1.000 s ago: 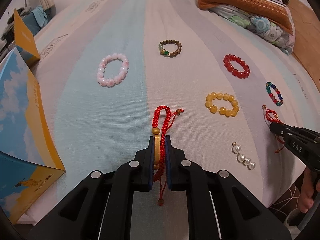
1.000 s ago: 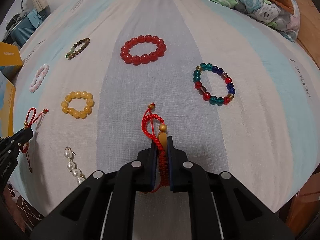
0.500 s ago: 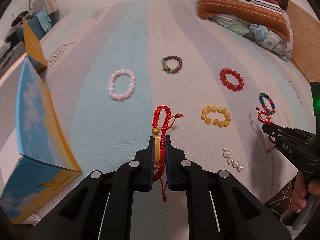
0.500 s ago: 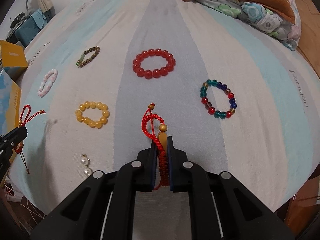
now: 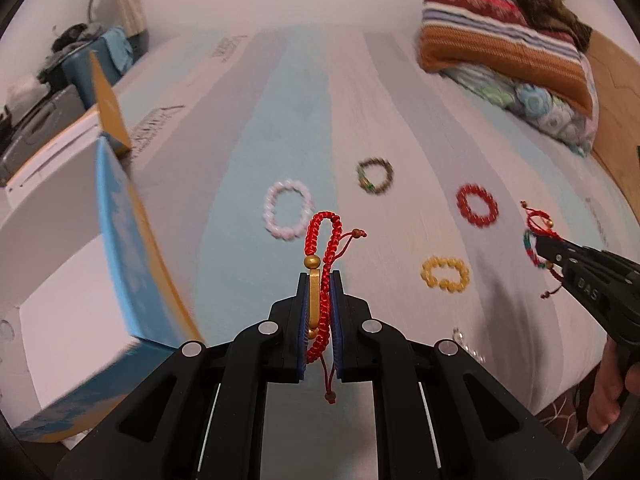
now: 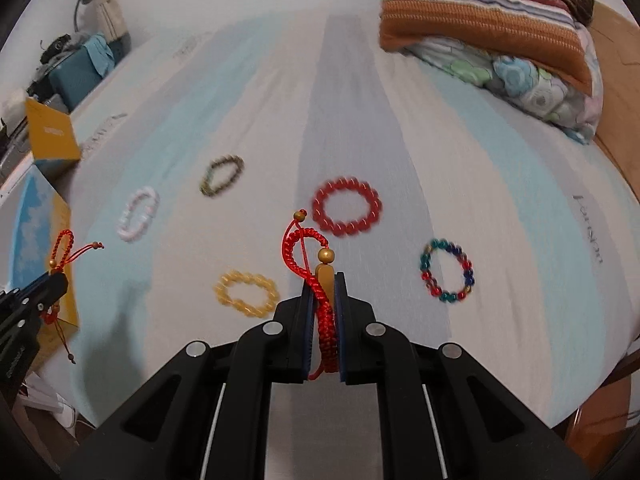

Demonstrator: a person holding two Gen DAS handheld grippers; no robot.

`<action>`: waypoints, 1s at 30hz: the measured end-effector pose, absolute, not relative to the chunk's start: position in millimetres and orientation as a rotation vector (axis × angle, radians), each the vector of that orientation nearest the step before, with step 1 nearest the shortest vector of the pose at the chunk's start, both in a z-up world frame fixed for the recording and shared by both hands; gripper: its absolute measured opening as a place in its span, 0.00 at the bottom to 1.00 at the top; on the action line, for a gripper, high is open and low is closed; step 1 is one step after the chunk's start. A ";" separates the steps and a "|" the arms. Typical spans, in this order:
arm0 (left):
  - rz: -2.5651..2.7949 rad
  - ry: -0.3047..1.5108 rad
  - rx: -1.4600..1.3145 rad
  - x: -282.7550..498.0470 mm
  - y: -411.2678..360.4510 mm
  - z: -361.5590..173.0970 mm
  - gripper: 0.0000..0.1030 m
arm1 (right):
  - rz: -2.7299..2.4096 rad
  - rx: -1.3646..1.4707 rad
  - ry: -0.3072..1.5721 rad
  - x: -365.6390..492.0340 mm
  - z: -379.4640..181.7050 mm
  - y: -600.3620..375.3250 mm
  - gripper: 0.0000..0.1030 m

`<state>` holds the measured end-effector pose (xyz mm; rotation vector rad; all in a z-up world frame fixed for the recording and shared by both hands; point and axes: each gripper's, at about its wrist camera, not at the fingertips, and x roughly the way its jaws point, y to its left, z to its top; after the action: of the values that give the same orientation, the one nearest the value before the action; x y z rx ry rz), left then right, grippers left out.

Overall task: Organize jewelry
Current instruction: 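Carry both red cord bracelets over the white cardboard box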

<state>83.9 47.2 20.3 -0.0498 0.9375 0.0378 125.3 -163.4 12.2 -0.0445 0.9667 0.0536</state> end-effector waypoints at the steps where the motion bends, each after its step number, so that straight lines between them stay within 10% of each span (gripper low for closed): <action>1: 0.041 0.929 -0.063 83.2 52.3 25.6 0.09 | 0.050 -0.057 0.947 125.0 18.4 -159.1 0.08; 30: 0.319 0.809 -0.151 4.7 228.3 90.3 0.09 | 0.374 -0.198 0.773 86.6 96.1 56.7 0.08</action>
<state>4.7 228.3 90.3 -0.1512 0.8085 0.3194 86.6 56.7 96.1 -0.1975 0.7735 0.3735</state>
